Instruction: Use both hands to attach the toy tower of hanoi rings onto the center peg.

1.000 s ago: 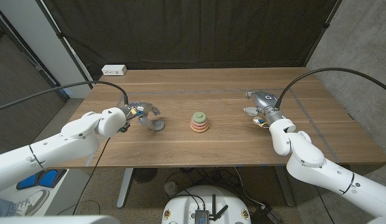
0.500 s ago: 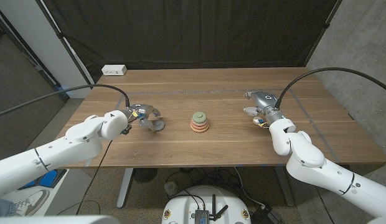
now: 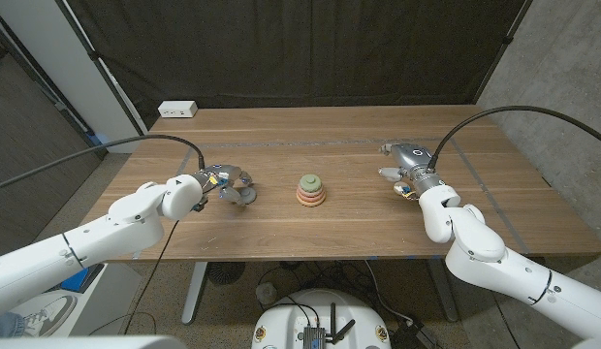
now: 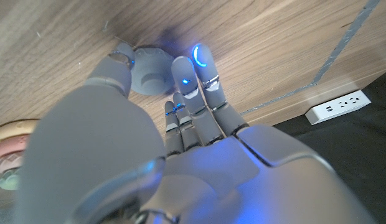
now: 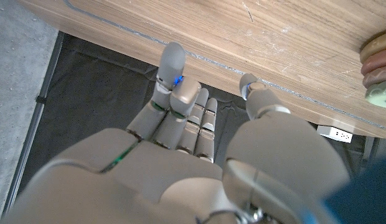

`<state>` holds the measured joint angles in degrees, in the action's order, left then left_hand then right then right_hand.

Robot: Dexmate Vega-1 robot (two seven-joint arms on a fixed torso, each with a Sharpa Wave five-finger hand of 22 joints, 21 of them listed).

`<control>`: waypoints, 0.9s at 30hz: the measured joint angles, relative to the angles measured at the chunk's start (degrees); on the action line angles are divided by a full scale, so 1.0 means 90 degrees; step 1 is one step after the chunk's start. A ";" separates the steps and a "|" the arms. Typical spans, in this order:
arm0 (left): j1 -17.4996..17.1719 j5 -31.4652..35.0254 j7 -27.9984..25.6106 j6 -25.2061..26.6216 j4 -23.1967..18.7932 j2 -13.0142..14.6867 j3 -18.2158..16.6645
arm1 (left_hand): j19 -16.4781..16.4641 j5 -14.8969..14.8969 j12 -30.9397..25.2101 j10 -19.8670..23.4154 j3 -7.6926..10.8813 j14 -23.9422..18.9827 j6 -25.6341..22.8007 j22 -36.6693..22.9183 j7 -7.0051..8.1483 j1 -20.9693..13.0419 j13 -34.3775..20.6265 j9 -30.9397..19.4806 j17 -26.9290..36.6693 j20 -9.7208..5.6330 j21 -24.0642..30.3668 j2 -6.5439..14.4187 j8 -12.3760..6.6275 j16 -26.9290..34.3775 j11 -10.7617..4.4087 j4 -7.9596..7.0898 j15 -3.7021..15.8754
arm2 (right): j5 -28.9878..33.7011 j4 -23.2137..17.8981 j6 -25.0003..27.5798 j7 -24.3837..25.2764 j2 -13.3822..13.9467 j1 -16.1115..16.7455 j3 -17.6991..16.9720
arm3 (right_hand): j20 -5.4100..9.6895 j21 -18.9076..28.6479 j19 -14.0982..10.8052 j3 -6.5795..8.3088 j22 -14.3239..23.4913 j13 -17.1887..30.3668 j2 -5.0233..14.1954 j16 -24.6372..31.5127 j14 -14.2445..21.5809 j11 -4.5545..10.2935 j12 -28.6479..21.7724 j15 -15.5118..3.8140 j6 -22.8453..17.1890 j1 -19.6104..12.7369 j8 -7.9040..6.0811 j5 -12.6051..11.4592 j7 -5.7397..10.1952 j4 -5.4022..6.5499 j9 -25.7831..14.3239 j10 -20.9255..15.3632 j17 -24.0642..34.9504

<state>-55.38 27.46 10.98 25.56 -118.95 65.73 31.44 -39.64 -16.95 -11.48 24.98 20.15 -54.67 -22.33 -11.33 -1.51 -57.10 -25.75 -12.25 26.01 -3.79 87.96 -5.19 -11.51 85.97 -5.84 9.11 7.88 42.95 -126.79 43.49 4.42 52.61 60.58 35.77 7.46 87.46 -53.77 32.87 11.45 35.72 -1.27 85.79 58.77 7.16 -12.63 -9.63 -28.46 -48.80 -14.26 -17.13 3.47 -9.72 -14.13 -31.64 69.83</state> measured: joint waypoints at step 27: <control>0.0132 0.0057 0.0040 -0.0023 0.0281 -0.0245 0.0190 | -0.0069 -0.0001 -0.0161 0.0451 0.0000 -0.0088 -0.0367 0.0000 0.0049 -0.0102 0.0077 -0.0001 0.0001 0.0001 0.0046 0.0103 -0.0108 0.0000 -0.0053 -0.0001 0.0042 | 0.0007 -0.0094 0.0098 -0.0070 0.0036 0.0046 0.0022 | 0.0024 0.0000 0.0024 -0.0027 0.0001 0.0030 0.0000 0.0000 0.0000 0.0035 0.0000 0.0000 -0.0046 0.0000 0.0000 0.0000 -0.0023 0.0027 0.0000 -0.0035 -0.0009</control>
<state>-54.19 27.97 11.34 25.35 -116.42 63.52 33.15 -40.26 -16.96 -12.93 29.03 20.16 -55.47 -25.63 -11.32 -1.07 -58.02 -25.06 -12.27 26.02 -3.78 88.38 -4.27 -12.49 85.97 -6.32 9.10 8.26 43.01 -127.63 44.37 3.78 52.93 60.99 35.97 7.68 87.46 -53.55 32.63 11.45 35.99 -1.27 85.79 58.77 7.48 -12.63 -9.63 -28.87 -48.80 -14.26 -17.13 3.26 -9.48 -14.13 -31.95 69.74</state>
